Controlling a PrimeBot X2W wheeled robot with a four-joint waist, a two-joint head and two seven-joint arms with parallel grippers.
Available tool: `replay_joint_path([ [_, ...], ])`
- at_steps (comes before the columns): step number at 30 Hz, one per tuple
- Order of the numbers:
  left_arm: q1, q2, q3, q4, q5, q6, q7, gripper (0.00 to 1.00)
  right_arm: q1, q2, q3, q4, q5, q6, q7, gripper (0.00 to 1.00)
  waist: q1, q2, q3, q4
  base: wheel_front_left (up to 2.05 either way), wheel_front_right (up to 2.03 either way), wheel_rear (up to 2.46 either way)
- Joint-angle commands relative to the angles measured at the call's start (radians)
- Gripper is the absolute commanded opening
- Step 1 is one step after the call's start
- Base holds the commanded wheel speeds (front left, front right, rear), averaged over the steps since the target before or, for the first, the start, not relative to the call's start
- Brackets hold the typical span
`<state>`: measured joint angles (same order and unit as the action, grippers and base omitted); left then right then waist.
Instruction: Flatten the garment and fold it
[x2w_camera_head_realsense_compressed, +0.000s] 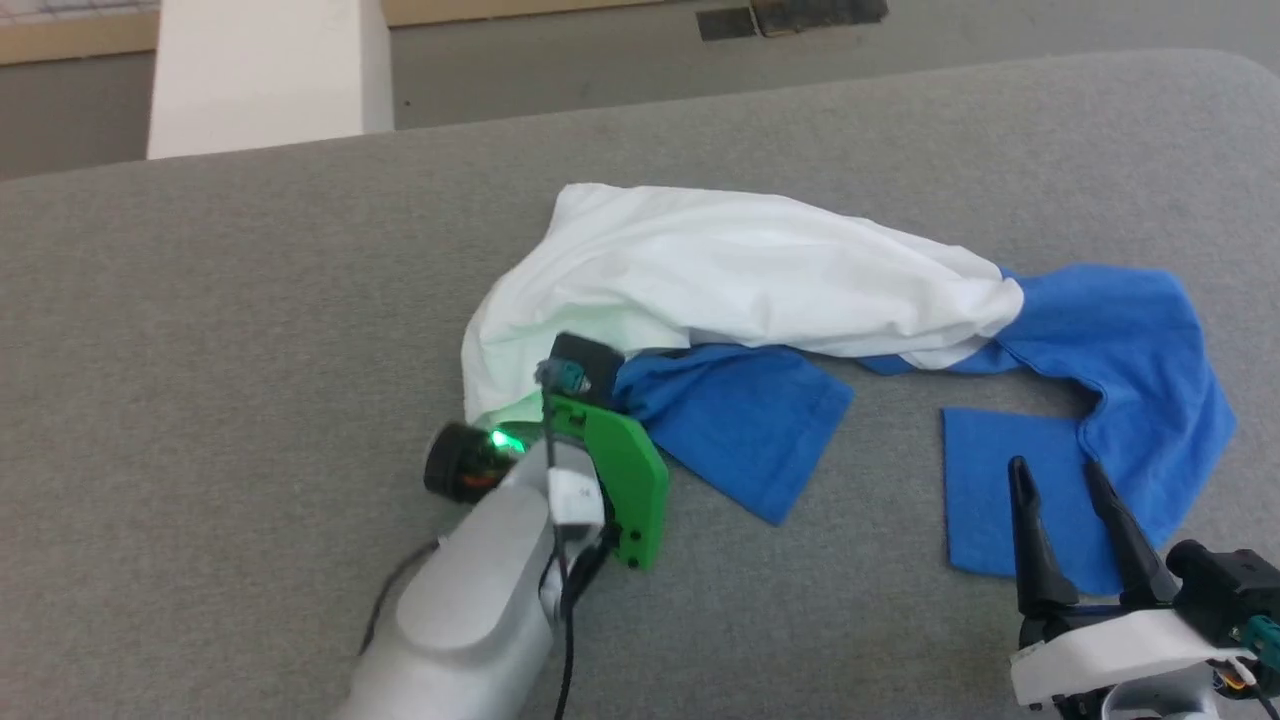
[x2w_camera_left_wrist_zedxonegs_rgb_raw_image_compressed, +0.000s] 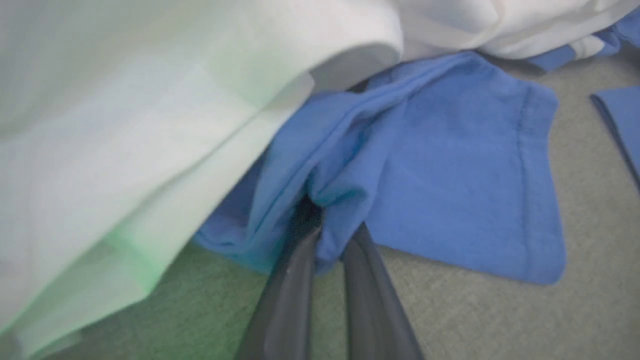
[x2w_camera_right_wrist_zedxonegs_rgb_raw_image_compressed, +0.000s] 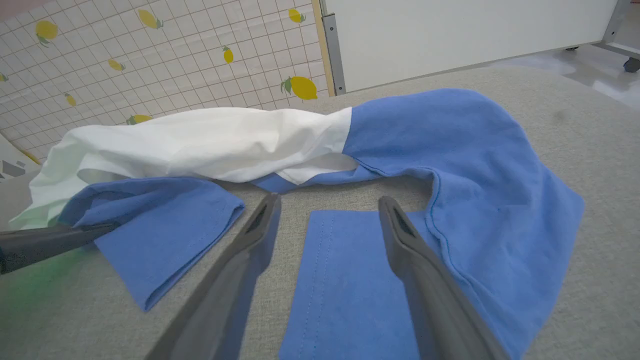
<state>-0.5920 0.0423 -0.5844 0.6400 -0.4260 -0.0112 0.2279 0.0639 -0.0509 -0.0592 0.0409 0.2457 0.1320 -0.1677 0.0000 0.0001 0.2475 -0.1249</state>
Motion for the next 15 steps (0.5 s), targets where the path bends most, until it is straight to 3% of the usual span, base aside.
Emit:
replay_joint_path([
  [1, 0.060, 0.008, 0.008, -0.027, -0.037, -0.014, -0.004, 0.00, 0.001, 0.001, -0.006, -0.005, -0.003, -0.001, 0.001, 1.00, 0.0000, -0.0001, -0.028, 0.034, 0.00, 0.00, 0.00],
  [3, 0.115, 0.025, 0.040, -0.117, -0.089, -0.026, -0.002, 0.00, 0.011, 0.001, -0.012, -0.010, -0.004, -0.001, 0.006, 1.00, 0.0000, -0.0001, -0.039, 0.053, 0.00, 0.00, 0.00],
  [5, 0.187, 0.080, 0.085, -0.237, -0.138, -0.022, 0.023, 0.00, 0.021, 0.001, -0.016, -0.016, -0.005, -0.001, 0.011, 1.00, 0.0000, -0.0001, -0.048, 0.071, 0.00, 0.00, 0.00],
  [11, 0.464, 0.382, 0.237, -0.605, -0.178, 0.082, 0.168, 0.00, 0.042, 0.001, -0.032, -0.036, -0.008, -0.001, 0.025, 1.00, 0.0000, -0.0001, -0.046, 0.115, 0.00, 0.00, 0.00],
  [15, 0.621, 0.486, 0.301, -0.697, -0.196, 0.142, 0.228, 0.00, 0.041, 0.001, -0.037, -0.038, -0.010, -0.001, 0.032, 1.00, 0.0000, -0.0001, -0.034, 0.132, 0.00, 0.00, 0.00],
])
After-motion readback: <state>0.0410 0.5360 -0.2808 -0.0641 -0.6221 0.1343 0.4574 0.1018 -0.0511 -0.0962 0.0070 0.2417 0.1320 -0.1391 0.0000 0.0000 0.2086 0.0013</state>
